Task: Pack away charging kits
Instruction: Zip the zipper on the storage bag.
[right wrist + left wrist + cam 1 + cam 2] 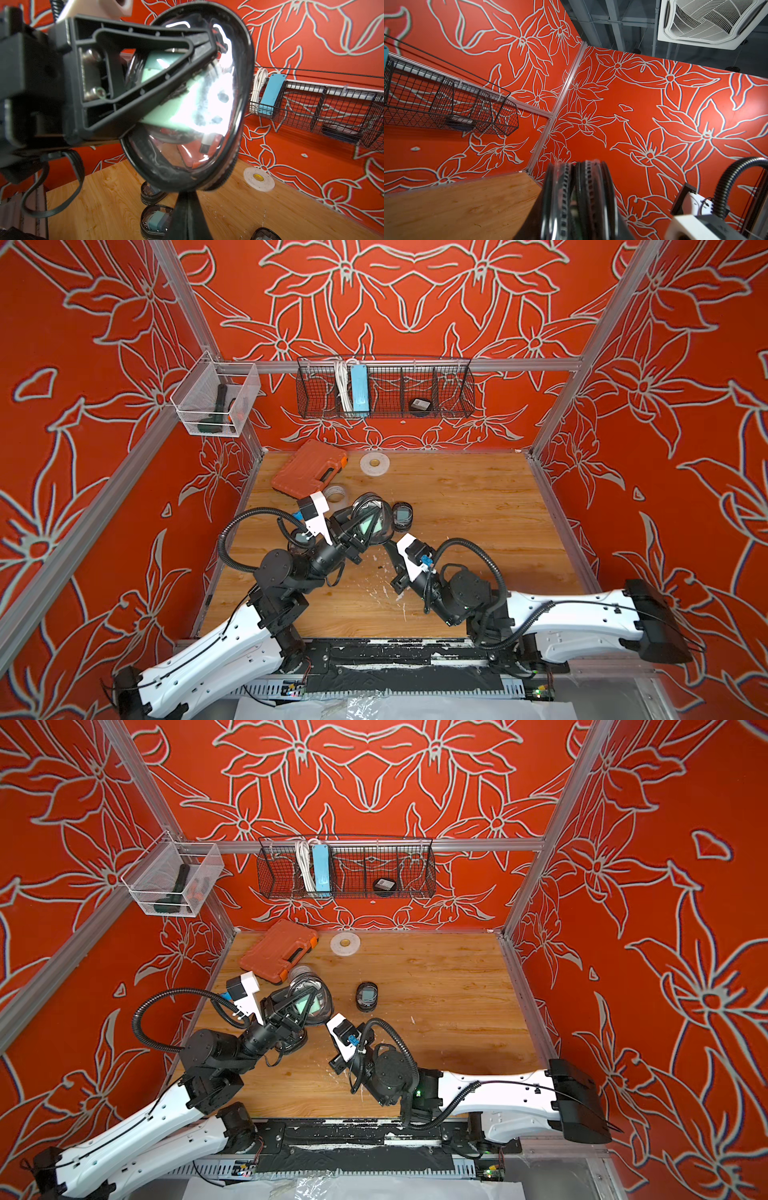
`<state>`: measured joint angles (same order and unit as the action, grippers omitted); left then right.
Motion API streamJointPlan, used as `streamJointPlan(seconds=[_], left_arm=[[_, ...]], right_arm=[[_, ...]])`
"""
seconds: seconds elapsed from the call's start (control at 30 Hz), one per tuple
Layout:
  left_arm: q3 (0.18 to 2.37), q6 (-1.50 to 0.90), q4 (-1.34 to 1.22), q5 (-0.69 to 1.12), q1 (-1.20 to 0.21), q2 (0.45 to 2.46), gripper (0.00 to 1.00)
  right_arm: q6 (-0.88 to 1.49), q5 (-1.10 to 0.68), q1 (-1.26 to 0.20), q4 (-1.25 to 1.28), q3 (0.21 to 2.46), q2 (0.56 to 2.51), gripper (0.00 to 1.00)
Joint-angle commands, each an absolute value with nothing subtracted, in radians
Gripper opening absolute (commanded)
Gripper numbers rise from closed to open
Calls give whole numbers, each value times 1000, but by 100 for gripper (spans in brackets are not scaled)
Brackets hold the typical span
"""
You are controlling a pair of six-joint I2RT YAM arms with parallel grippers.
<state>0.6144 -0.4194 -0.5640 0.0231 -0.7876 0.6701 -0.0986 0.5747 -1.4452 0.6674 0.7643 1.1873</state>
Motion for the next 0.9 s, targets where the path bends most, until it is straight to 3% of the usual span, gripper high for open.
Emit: streamJointPlan(seconds=[0.0,0.43,0.87], left_arm=[[631,-438,-518,17,-793,633,0],[617,-501,-299,173,-793,592,0],[660,-537,-108,343,-793,698,0]], right_arm=[[-139,614,-1411,662,736,1121,0],[-226,288,-1248,415,650,883,0],[-295,281,-1192,289,771,842,0]])
